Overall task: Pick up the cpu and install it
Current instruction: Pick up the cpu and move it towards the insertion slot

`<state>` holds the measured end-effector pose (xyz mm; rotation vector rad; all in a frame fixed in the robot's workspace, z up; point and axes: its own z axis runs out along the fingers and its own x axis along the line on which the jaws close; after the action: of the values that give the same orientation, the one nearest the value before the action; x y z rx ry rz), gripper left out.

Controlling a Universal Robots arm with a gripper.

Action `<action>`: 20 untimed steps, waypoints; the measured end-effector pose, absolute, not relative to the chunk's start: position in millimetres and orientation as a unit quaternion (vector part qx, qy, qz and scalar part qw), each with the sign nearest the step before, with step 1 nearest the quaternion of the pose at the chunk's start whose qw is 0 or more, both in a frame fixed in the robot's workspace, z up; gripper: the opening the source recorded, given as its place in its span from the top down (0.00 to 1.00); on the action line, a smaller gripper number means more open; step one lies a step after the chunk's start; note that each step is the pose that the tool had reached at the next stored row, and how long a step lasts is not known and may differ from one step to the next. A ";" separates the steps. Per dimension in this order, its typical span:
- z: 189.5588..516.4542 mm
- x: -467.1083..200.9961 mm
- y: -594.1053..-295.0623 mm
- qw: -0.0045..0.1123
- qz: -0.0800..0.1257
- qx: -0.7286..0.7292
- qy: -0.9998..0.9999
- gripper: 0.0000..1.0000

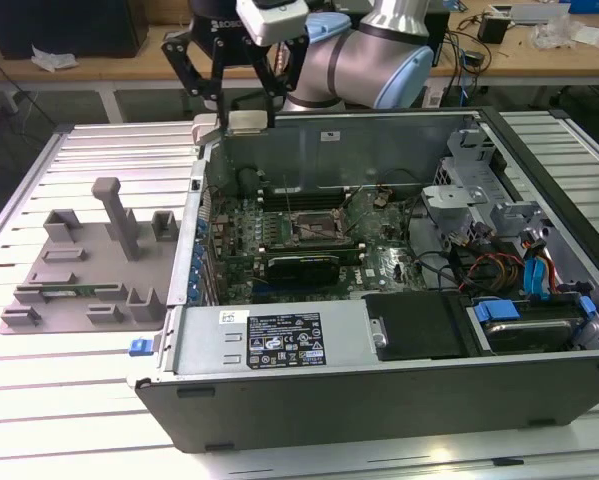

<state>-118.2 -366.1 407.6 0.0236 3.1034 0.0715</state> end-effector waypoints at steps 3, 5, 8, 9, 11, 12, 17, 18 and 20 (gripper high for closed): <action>407.6 -108.6 -366.5 0.019 0.023 0.008 1.000 0.45; 407.6 -98.1 -366.9 0.019 0.023 0.008 1.000 0.45; 407.6 -88.1 -367.2 0.019 0.023 0.008 1.000 0.45; 407.6 -85.3 -367.3 0.019 0.023 0.008 1.000 0.45; 407.6 -77.8 -367.4 0.019 0.023 0.008 1.000 0.45; 407.6 -75.0 -367.4 0.019 0.023 0.008 1.000 0.45; 407.6 -71.0 -367.5 0.019 0.023 0.008 1.000 0.45; 407.4 -70.9 -367.4 0.019 0.023 0.008 1.000 0.45; 406.0 -70.2 -367.5 0.019 0.023 0.008 1.000 0.45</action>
<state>-70.2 -367.5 406.0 0.0235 3.1035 0.0714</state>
